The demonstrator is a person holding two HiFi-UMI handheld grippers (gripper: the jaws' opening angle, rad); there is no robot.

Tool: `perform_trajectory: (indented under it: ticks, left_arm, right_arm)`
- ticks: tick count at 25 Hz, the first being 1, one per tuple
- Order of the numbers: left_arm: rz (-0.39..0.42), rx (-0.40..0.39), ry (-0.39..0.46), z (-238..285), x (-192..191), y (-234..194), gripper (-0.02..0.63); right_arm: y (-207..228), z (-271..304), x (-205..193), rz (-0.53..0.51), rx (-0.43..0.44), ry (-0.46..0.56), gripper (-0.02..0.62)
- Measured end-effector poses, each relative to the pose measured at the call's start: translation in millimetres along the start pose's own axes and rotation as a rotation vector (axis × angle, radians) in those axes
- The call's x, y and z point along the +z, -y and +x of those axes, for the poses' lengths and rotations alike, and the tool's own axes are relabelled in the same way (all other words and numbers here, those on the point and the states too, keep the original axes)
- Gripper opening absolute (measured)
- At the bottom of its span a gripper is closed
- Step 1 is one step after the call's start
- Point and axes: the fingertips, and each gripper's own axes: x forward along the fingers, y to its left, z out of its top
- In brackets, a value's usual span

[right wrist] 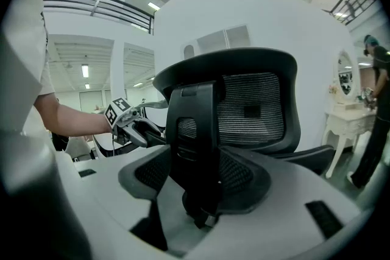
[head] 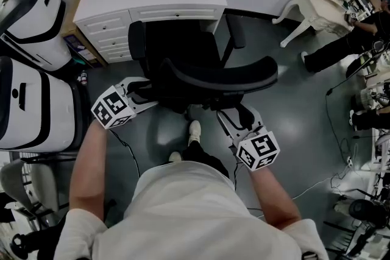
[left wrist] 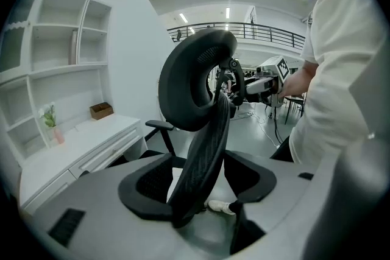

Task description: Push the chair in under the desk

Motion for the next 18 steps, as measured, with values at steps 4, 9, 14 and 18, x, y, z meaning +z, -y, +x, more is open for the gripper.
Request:
perform_trajectory:
  ticks: [4, 9, 14, 18]
  left_arm:
    - [-0.009, 0.007, -0.004, 4, 4, -8, 0.265]
    - [-0.01, 0.01, -0.006, 6, 7, -22, 0.265]
    - [-0.007, 0.007, 0.0, 6, 8, -32, 0.267]
    - [-0.009, 0.002, -0.002, 6, 7, -43, 0.267]
  right_arm:
    - [7, 6, 4, -0.002, 0.004, -0.005, 0.241]
    - [13, 17, 10, -0.002, 0.006, -0.01, 0.241]
    - [16, 26, 13, -0.004, 0.001, -0.008, 0.241]
    - [17, 36, 15, -0.008, 0.004, -0.01, 0.239]
